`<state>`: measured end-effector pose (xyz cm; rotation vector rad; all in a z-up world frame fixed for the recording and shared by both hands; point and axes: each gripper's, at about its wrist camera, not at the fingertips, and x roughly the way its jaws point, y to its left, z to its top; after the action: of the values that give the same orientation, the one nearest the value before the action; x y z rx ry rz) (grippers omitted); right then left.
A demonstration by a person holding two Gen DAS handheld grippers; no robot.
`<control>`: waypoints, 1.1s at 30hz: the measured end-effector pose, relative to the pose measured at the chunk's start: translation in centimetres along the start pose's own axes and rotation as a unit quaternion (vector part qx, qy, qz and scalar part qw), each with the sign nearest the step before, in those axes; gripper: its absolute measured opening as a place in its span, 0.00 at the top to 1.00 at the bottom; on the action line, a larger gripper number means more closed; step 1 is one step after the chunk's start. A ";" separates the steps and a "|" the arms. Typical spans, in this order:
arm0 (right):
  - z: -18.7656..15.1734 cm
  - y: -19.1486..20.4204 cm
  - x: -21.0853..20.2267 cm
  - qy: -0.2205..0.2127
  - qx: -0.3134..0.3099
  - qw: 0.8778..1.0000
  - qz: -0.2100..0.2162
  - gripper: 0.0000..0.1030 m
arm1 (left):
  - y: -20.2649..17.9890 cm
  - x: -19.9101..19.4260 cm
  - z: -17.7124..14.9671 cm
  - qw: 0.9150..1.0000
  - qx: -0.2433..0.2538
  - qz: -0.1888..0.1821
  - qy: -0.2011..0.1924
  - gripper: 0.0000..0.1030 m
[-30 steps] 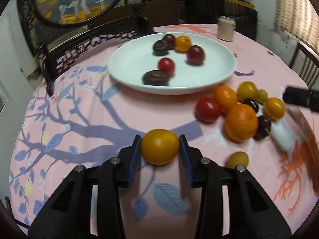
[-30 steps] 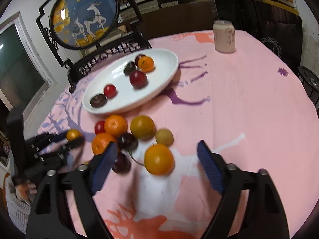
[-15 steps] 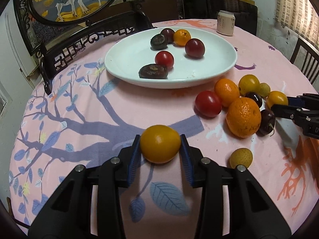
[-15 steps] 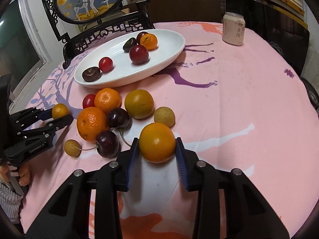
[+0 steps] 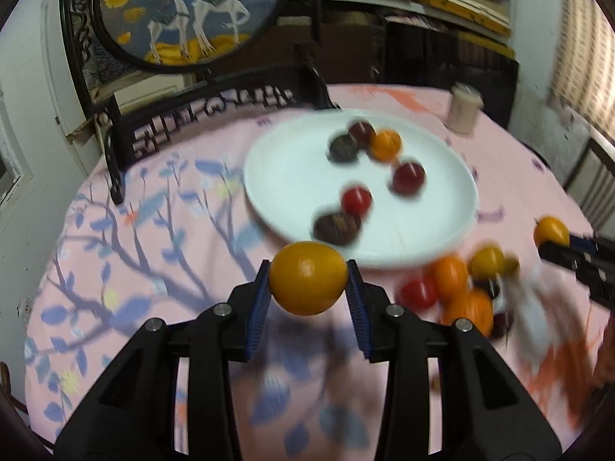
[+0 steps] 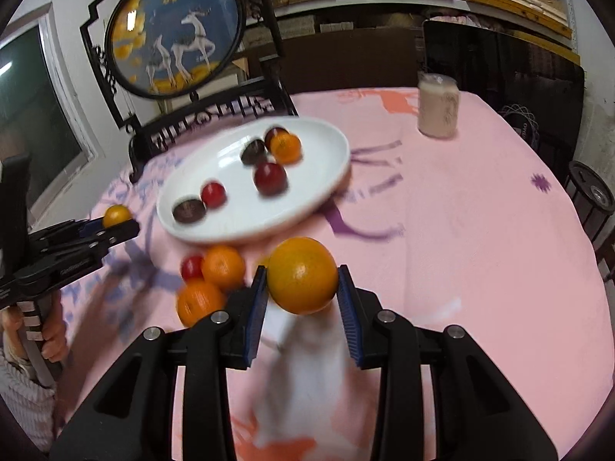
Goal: Organize fruits
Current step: 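Carry the yellow orange to the plate with the left tool while the right tool grasps and carries an orange, then grasp a red tomato with the left tool while the right tool moves toward a small yellow fruit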
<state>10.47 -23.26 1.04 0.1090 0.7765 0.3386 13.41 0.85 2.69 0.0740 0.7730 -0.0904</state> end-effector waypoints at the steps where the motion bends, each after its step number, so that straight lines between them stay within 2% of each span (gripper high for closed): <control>1: 1.1 0.5 0.4 -0.001 -0.003 1.000 0.006 0.65 | 0.0 0.3 0.8 1.000 -0.003 0.002 -0.002 0.63; 6: 4.4 2.9 3.5 0.002 -0.017 1.000 0.018 0.65 | 0.5 3.5 4.1 0.999 -0.033 0.001 0.004 0.63; 10: 5.6 4.5 6.8 0.012 -0.027 0.999 0.026 0.65 | 0.6 6.1 4.6 0.999 -0.036 0.005 0.014 0.62; 11: 5.7 4.7 7.5 0.014 -0.031 0.999 0.025 0.62 | 0.7 6.5 4.5 0.999 -0.034 0.004 0.015 0.57; 12: 5.5 4.8 8.0 0.016 -0.035 0.999 0.022 0.59 | 0.7 6.7 4.4 0.999 -0.032 0.004 0.014 0.43; 13: 5.3 4.7 8.0 0.017 -0.037 0.999 0.021 0.54 | 0.8 6.6 4.3 0.999 -0.031 0.007 0.010 0.36; 14: 5.1 4.3 7.8 0.010 -0.035 0.999 0.022 0.54 | 1.0 6.3 4.2 0.999 -0.032 0.009 -0.002 0.34; 16: 4.9 3.5 7.5 0.007 -0.025 0.999 0.022 0.53 | 1.3 5.6 4.3 0.999 -0.032 0.008 -0.015 0.34; 20: 4.7 2.8 7.2 0.009 -0.018 1.000 0.021 0.52 | 1.7 4.8 4.3 0.999 -0.047 0.000 -0.016 0.30; 25: 4.1 2.1 5.6 0.000 -0.001 1.000 0.017 0.43 | 1.1 3.5 3.0 0.999 -0.032 0.014 -0.016 0.26; 30: 3.1 1.1 3.2 -0.019 0.013 1.000 0.018 0.42 | 0.1 1.1 1.0 0.999 -0.025 -0.009 -0.021 0.19; 33: 2.3 0.3 2.5 -0.021 0.024 0.999 0.012 0.34 | -1.4 0.2 -0.4 1.000 0.002 -0.015 -0.021 0.16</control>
<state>13.65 -22.05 1.03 0.1708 0.7429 0.3396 13.13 -0.52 2.17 0.0640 0.7321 -0.1214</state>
